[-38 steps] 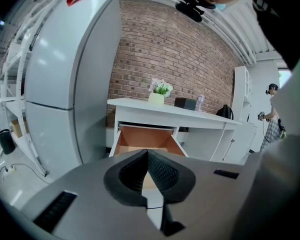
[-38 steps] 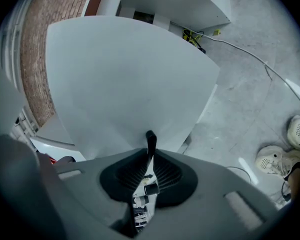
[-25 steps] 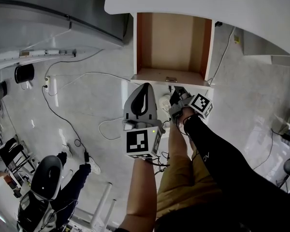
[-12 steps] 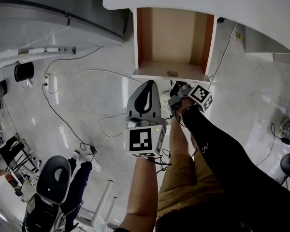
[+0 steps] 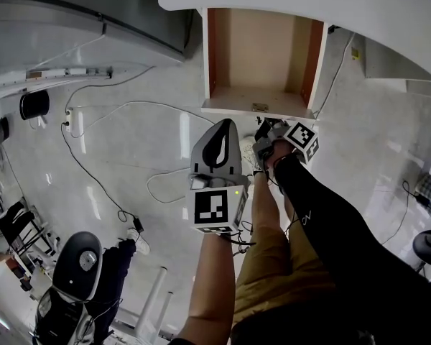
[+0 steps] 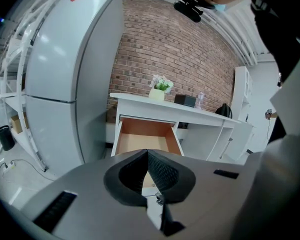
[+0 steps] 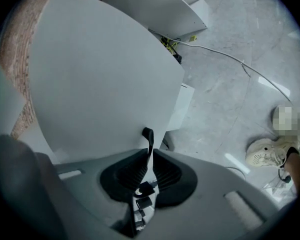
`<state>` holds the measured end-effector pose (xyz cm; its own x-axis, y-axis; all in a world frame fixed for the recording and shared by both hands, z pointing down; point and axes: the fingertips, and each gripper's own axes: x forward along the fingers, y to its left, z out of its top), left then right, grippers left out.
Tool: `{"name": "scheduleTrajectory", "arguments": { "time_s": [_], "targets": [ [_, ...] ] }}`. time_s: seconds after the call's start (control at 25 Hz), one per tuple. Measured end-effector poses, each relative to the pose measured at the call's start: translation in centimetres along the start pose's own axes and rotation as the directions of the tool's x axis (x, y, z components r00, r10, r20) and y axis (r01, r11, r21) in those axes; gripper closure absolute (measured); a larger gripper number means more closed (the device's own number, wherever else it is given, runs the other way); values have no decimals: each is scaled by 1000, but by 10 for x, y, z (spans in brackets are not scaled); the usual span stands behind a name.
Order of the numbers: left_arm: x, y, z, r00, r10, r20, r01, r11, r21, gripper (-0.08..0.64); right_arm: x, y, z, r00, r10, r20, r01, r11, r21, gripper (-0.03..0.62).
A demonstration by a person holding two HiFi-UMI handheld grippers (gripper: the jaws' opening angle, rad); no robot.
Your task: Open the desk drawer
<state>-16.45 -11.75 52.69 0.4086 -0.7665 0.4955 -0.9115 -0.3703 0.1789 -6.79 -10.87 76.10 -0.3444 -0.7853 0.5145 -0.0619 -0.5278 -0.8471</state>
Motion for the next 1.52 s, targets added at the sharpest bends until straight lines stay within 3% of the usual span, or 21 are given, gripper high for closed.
{"name": "scheduleTrajectory", "arguments": {
  "time_s": [0.16,0.36,0.4,0.56,0.68,0.8,0.92,1.04,1.12,1.2,1.24,1.28,1.36,1.44,1.52],
  "targets": [
    [11,-6,-1,1000,-25,0,25,1000,-8,552,-2,-3,3,999,-53,1,53,996,68,554],
    [24,-8,10,998,-60,-3,60,998,10,552,-8,-14,6,994,-107,-13,107,994,25,463],
    [26,-9,12,998,-65,-2,65,998,14,552,-12,-17,9,994,-111,-11,111,993,24,420],
    [34,-11,18,997,-82,-5,82,996,29,552,-34,-23,16,992,-123,-12,123,992,-9,413],
    [39,-13,21,995,-96,-12,97,995,32,552,-54,-29,21,987,-160,-20,157,982,-109,413],
    [38,-12,29,995,-101,-21,102,994,34,552,-72,-18,23,983,-176,-56,149,935,-322,413],
    [34,-16,43,994,-110,-26,112,993,44,552,-103,-7,42,974,-226,-17,191,861,-471,413],
    [30,-23,56,992,-118,-35,120,991,55,552,-137,4,77,952,-294,86,285,745,-603,411],
    [23,-28,66,992,-117,-44,119,991,65,552,-152,28,91,950,-290,114,286,670,-685,411],
    [16,-33,79,992,-114,-46,118,990,79,552,-159,68,101,958,-259,127,258,573,-778,411],
    [13,-35,86,993,-113,-45,116,989,90,552,-161,90,104,963,-236,133,239,509,-827,377],
    [9,-38,94,993,-110,-45,114,988,104,552,-162,111,107,969,-209,132,214,443,-871,287],
    [-2,-44,111,994,-101,-41,106,985,137,552,-167,144,111,982,-151,112,157,328,-931,284],
    [-14,-54,131,996,-89,-29,92,982,163,552,-178,178,113,992,-93,88,108,240,-965,284],
    [-24,-68,149,997,-77,-14,78,980,186,552,-193,208,114,997,-46,55,63,182,-981,284]
  ]
}}
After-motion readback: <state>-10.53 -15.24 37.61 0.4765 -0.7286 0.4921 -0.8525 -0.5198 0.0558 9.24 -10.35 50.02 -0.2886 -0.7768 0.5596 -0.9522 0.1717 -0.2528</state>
